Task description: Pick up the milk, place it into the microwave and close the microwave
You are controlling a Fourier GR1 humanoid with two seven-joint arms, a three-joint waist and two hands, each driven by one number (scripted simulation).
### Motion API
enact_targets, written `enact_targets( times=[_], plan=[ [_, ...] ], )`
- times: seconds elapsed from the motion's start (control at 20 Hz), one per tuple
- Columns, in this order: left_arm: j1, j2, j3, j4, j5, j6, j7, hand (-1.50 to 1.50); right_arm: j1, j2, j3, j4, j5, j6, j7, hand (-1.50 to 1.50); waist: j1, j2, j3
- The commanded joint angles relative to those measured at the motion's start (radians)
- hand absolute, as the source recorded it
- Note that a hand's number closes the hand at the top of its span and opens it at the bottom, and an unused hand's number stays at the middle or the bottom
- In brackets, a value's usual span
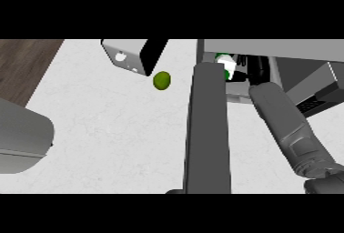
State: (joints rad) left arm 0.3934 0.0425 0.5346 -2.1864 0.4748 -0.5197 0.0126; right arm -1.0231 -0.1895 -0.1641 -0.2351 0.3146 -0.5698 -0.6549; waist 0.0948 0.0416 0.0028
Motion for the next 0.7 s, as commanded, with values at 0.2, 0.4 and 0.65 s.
enact_targets(
  times=[0.2, 0.4, 0.65],
  plan=[
    [-0.035, 0.012, -0.017, 0.028, -0.017, -0.008, 0.001, -1.5, -0.02, -0.053, 0.011, 0.065, 0.051, -0.137, -0.05, 1.5, 0.026, 0.018, 0.001],
    [-0.067, 0.027, -0.012, 0.044, -0.017, 0.007, 0.009, -1.5, -0.008, -0.104, 0.011, 0.107, 0.065, -0.167, -0.021, 1.5, 0.028, 0.026, 0.002],
    [-0.069, 0.038, -0.018, 0.033, -0.036, -0.001, 0.013, -1.5, -0.002, -0.159, 0.043, 0.23, 0.12, -0.392, 0.206, -1.5, 0.053, 0.038, -0.002]
  ],
)
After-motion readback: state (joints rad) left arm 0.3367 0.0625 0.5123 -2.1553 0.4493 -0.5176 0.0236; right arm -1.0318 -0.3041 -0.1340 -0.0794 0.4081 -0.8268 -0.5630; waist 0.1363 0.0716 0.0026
